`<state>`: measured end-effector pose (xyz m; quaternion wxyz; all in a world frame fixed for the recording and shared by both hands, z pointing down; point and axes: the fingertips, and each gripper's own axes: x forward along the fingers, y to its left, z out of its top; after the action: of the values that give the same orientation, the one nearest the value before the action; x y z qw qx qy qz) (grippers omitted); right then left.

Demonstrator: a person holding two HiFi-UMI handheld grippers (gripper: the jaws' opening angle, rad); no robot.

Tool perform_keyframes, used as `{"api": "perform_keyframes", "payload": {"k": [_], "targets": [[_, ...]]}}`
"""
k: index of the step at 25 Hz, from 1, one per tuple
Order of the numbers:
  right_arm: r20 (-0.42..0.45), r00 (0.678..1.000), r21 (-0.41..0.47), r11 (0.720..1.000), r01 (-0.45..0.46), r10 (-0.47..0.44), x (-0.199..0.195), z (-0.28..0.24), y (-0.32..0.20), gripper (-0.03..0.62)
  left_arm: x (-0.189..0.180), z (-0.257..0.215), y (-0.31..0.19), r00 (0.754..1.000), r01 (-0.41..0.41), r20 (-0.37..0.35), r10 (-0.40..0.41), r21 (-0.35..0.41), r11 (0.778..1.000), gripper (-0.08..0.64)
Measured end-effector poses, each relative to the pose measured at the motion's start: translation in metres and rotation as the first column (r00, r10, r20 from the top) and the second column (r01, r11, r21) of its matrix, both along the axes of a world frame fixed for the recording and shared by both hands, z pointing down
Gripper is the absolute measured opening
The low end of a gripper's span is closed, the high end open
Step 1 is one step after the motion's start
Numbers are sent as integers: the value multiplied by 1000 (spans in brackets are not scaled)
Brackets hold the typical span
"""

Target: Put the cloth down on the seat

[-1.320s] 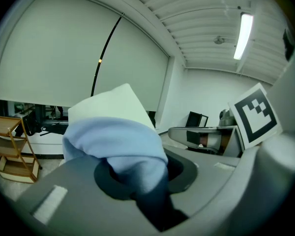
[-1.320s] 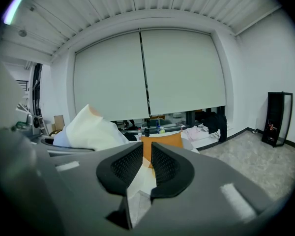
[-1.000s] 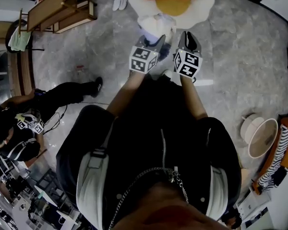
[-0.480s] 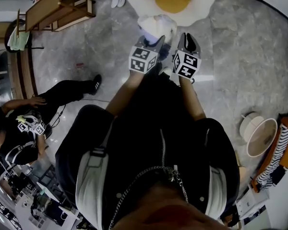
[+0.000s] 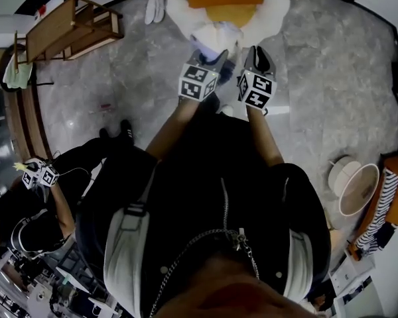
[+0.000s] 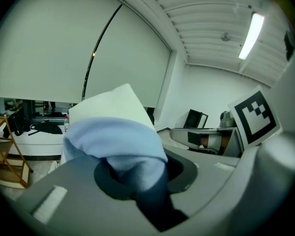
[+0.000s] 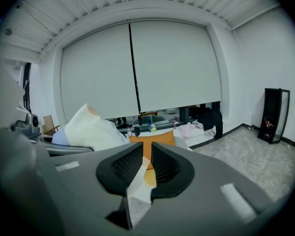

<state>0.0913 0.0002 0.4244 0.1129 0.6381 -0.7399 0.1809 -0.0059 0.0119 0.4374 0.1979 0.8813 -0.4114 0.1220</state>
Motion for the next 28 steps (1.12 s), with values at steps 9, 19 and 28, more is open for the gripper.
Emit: {"api": "perform_keyframes", "payload": {"k": [9, 19, 28], "targets": [[-48, 998, 15, 999, -29, 30, -18, -10, -59, 37, -13, -3, -70, 999, -39, -29, 39, 1, 999, 100], [-72, 996, -25, 998, -63, 61, -13, 1, -86, 34, -8, 16, -101, 997, -70, -37, 68, -56, 996, 100], [-27, 999, -51, 998, -32, 31, 5, 20, -140, 32, 14, 32, -145, 998, -63, 8, 64, -80, 995, 100]]}}
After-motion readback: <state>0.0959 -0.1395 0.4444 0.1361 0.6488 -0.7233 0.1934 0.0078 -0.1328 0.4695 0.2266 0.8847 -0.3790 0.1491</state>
